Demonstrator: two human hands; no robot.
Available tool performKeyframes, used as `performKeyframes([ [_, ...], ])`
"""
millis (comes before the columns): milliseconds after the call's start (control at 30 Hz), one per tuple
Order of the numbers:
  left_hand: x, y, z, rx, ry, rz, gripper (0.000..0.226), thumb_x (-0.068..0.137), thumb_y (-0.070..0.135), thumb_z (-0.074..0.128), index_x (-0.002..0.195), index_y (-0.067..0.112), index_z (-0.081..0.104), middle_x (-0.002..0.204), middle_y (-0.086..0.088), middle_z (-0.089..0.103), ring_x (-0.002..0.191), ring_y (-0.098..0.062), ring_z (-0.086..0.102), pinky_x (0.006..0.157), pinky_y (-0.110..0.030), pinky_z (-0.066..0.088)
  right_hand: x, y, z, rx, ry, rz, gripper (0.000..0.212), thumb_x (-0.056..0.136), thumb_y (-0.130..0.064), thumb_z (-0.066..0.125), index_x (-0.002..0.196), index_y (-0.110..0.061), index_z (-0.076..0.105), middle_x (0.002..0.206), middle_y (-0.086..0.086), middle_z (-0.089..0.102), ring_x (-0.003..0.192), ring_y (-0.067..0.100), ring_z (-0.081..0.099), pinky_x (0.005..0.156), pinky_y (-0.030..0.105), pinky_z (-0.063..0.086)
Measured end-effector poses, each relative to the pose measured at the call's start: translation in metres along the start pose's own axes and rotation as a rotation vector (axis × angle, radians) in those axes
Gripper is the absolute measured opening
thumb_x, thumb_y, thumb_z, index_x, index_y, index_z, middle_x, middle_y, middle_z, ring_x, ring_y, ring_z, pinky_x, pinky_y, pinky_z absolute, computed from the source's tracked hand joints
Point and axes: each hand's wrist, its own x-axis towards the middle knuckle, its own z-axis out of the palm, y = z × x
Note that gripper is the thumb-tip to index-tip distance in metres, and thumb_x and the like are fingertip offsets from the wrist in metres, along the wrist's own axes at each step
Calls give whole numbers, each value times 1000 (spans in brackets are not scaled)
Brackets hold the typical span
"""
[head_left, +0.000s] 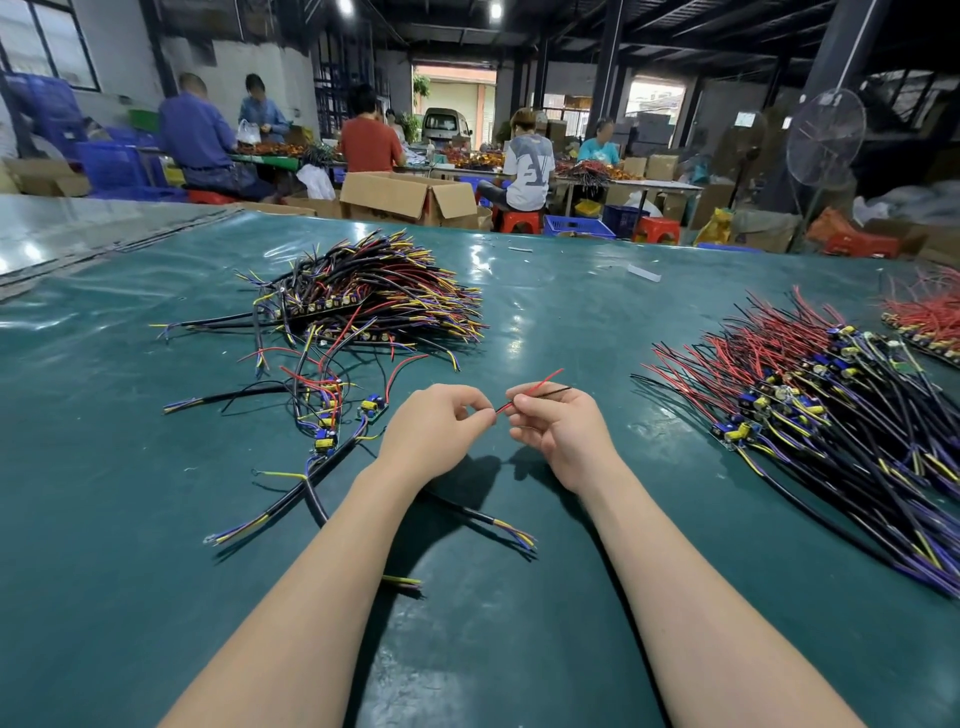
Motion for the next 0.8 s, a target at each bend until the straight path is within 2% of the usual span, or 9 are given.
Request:
performKeyframes([
  [233,-1,2,1,58,4,11,17,87,31,58,71,35,58,51,11,45,54,-5,39,49,-24,26,0,2,4,-169,161,-97,32,79,17,42,63,-7,54,59,7,52,38,3,50,40,17,46],
  [367,-1,1,0,39,7,11,17,87,30,59,70,34,60,49,10,44,52,-5,39,49,-24,26,1,-4,-3,-6,178,-60,33,77,18,43,61,-9,54,51,-2,59,43,6,55,41,16,45],
  [467,0,1,0,35,4,4,16,87,29,59,72,31,63,48,11,44,51,-5,39,49,-24,28,5,-8,-13,160,382,-81,34,82,16,38,64,-9,52,51,0,59,41,6,55,43,16,47],
  [500,0,0,0,43,1,4,16,87,29,58,72,32,63,48,12,44,52,-4,40,49,-23,28,6,-8,-17,63,484,-124,34,82,15,37,64,-10,53,56,2,57,45,9,55,46,18,48],
  [567,0,0,0,66,-5,10,13,86,29,58,76,30,67,48,13,46,52,-4,42,50,-22,30,6,-8,-20,-364,646,-279,31,80,9,42,68,-12,60,69,4,59,63,17,54,63,26,47],
  [600,0,0,0,78,-7,15,12,86,29,59,80,28,69,49,14,47,52,-3,43,50,-22,31,4,-8,-16,-563,623,-391,29,79,7,45,72,-11,66,77,4,62,74,19,54,72,28,43],
  [667,1,0,-1,99,-10,25,12,86,30,60,84,27,71,51,15,47,52,-3,44,49,-22,31,-1,-8,-5,-830,347,-527,25,79,4,50,80,-7,72,86,2,65,86,18,52,79,26,37],
  [733,0,0,-3,129,-4,32,13,86,31,60,87,26,72,51,14,47,54,-8,44,49,-23,30,-2,-5,4,-1078,17,-460,21,82,-3,53,86,-8,73,91,6,69,89,21,55,80,27,40],
  [800,0,-1,-7,183,-3,33,13,85,33,60,87,27,72,52,13,47,60,-16,47,53,-25,32,-3,1,5,-1277,-143,-366,20,85,-12,54,94,-12,72,90,5,70,88,23,57,79,31,46],
])
